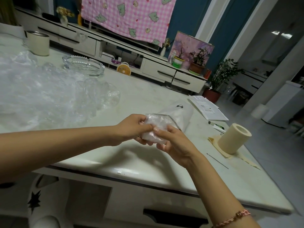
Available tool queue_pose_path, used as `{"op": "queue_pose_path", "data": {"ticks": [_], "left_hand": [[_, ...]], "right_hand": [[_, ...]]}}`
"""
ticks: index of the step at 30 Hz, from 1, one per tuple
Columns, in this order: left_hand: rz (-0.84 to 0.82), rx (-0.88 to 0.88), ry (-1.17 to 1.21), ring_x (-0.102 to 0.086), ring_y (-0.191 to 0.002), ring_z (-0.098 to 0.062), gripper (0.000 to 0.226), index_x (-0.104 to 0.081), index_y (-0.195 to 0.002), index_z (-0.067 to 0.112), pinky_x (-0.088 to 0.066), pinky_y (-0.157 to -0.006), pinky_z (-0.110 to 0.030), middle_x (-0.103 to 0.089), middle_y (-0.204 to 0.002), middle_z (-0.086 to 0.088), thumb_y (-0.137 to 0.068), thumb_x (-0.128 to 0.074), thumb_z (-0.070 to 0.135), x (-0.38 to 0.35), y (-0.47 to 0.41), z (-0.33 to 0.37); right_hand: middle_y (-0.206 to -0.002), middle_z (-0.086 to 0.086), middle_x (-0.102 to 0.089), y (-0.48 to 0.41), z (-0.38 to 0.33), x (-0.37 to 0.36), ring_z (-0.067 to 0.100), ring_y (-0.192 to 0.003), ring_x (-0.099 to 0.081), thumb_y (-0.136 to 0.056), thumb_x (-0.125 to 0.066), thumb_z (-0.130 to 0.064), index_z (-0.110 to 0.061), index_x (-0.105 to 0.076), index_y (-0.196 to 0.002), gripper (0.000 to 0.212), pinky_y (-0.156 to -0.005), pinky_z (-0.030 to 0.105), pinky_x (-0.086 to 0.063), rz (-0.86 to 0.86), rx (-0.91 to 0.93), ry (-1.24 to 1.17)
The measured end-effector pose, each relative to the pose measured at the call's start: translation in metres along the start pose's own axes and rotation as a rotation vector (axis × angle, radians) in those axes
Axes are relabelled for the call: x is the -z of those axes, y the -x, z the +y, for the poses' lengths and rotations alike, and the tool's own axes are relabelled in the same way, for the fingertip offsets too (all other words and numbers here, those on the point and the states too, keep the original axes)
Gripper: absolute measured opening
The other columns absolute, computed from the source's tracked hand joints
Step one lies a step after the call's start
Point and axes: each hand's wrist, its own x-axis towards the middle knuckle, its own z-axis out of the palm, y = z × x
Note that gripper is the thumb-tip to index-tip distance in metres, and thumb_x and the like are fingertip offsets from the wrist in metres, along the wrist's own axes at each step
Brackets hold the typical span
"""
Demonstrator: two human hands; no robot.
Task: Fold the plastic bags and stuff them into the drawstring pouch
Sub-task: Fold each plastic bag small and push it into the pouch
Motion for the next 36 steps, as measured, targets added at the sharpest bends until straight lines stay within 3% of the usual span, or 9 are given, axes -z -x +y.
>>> {"op": "queue_pose_path", "data": {"ticks": [2,7,12,15,19,22,25,32,36], "left_hand": [[0.029,0.001,0.006,-0.066,-0.055,-0.019,0.010,-0.057,-0.096,0.004,-0.054,-0.055,-0.024,-0.069,-0.074,-0.011,-0.095,-0.053,0.013,0.000,0.000,0.001],[0.057,-0.001,0.066,-0.065,-0.051,-0.018,0.017,-0.050,-0.109,0.004,-0.054,-0.051,-0.024,-0.065,-0.075,-0.012,-0.093,-0.053,0.003,0.001,-0.001,0.000],[0.105,-0.030,0.115,-0.065,-0.050,-0.018,0.031,-0.054,-0.092,0.008,-0.052,-0.049,-0.021,-0.061,-0.084,-0.013,-0.088,-0.038,-0.018,-0.002,-0.002,-0.002],[0.125,-0.046,0.031,-0.063,-0.047,-0.013,0.035,-0.058,-0.075,0.010,-0.050,-0.049,-0.018,-0.061,-0.076,-0.008,-0.089,-0.038,-0.016,0.000,-0.003,-0.004],[0.129,-0.056,-0.057,-0.060,-0.046,-0.009,0.042,-0.058,-0.062,0.010,-0.050,-0.052,-0.016,-0.064,-0.079,-0.010,-0.084,-0.036,-0.017,0.001,-0.001,-0.005],[0.091,0.000,-0.020,-0.057,-0.048,-0.012,0.034,-0.060,-0.064,0.008,-0.048,-0.053,-0.018,-0.062,-0.060,-0.007,-0.083,-0.041,-0.012,0.000,-0.002,-0.005],[0.075,0.083,0.081,-0.055,-0.052,-0.017,0.029,-0.063,-0.068,0.005,-0.045,-0.051,-0.018,-0.063,-0.063,-0.006,-0.087,-0.041,0.002,0.000,-0.004,-0.003],[0.142,-0.088,-0.294,-0.051,-0.061,-0.011,0.033,-0.063,-0.071,0.020,-0.043,-0.060,-0.017,-0.061,-0.077,0.001,-0.079,-0.049,-0.008,-0.004,-0.007,-0.004],[0.159,-0.178,-0.331,-0.053,-0.059,-0.010,0.027,-0.063,-0.071,0.022,-0.043,-0.063,-0.013,-0.064,-0.080,0.009,-0.083,-0.055,-0.001,-0.005,-0.006,-0.002]], "right_hand": [[-0.090,0.004,-0.065,0.001,-0.002,-0.007,0.012,-0.065,-0.057,-0.087,-0.061,-0.004,-0.009,-0.061,-0.106,0.019,-0.054,0.017,-0.044,0.036,0.027,-0.069],[-0.072,0.004,-0.059,-0.005,-0.005,-0.013,0.008,-0.048,-0.046,-0.083,-0.038,0.017,-0.008,-0.065,-0.083,0.037,-0.041,0.014,-0.034,0.136,-0.015,-0.380],[-0.077,0.011,-0.055,-0.009,-0.006,-0.013,0.014,-0.052,-0.039,-0.085,-0.036,0.012,-0.006,-0.058,-0.065,0.035,-0.042,0.016,-0.037,0.154,-0.046,-0.574],[-0.067,0.008,-0.059,-0.008,-0.008,-0.006,0.016,-0.051,-0.046,-0.081,-0.034,0.000,-0.006,-0.059,-0.058,0.034,-0.055,0.026,-0.039,0.106,-0.047,-0.421],[-0.084,0.007,-0.060,-0.010,-0.007,0.000,0.020,-0.073,-0.058,-0.084,-0.057,-0.019,-0.010,-0.059,-0.084,0.009,-0.063,0.029,-0.049,0.072,-0.003,-0.016],[-0.095,0.013,-0.063,-0.008,-0.003,-0.003,0.021,-0.070,-0.063,-0.083,-0.063,-0.001,-0.010,-0.052,-0.097,0.020,-0.061,0.025,-0.052,0.034,-0.003,0.107],[-0.107,0.016,-0.057,-0.005,-0.002,-0.006,0.020,-0.070,-0.063,-0.085,-0.057,0.009,-0.007,-0.054,-0.103,0.024,-0.062,0.025,-0.055,0.114,0.031,0.145],[-0.086,0.000,-0.064,-0.002,-0.004,0.002,0.015,-0.083,-0.061,-0.083,-0.063,-0.004,-0.015,-0.065,-0.087,0.012,-0.083,0.034,-0.052,0.092,0.059,0.503],[-0.083,0.005,-0.062,0.000,-0.003,0.007,0.018,-0.081,-0.059,-0.082,-0.069,-0.008,-0.002,-0.067,-0.091,0.011,-0.078,0.030,-0.049,0.063,0.085,0.528]]}}
